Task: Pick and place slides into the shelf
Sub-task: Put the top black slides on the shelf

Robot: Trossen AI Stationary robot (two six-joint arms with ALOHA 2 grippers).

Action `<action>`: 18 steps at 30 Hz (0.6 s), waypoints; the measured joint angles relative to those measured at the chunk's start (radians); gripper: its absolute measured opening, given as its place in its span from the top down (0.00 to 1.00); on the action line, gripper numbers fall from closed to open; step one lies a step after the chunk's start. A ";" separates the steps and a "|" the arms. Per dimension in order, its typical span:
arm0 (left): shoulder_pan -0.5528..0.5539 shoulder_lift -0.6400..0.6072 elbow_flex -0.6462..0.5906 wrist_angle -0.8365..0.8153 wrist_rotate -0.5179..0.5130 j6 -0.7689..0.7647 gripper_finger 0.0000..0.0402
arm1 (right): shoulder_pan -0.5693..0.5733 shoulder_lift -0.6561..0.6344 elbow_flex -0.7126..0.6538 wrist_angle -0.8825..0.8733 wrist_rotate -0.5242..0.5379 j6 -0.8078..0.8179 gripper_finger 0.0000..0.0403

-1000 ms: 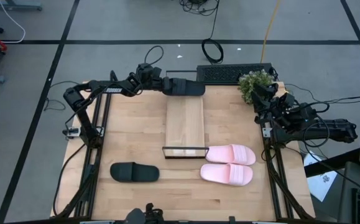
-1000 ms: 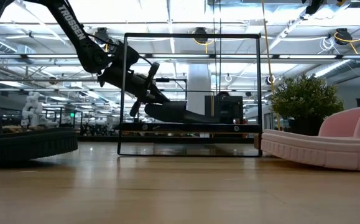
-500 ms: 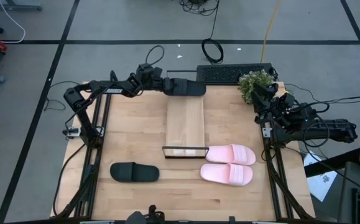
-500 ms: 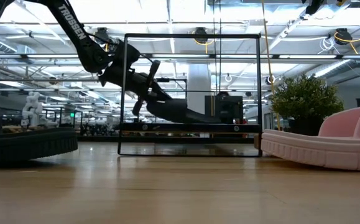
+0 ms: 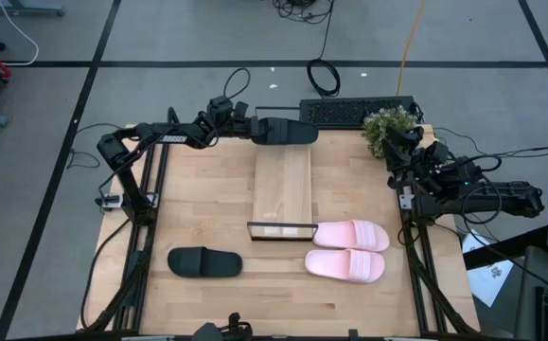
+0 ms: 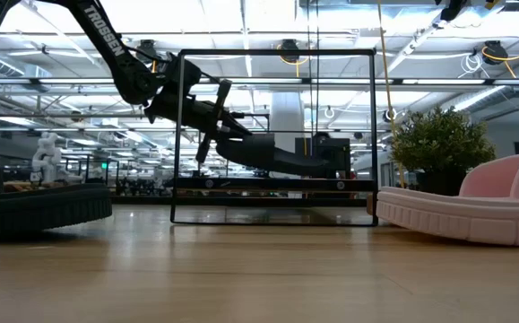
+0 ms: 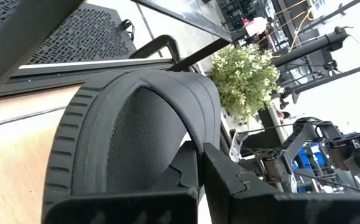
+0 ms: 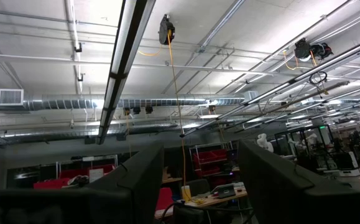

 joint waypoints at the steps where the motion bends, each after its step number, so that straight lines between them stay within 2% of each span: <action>1: 0.000 0.000 0.000 0.000 0.000 0.005 1.00 | 0.000 0.000 0.000 0.000 0.000 -0.001 0.51; 18: -0.022 0.000 0.000 -0.073 -0.051 0.073 1.00 | 0.000 0.000 0.000 0.000 0.000 0.001 0.51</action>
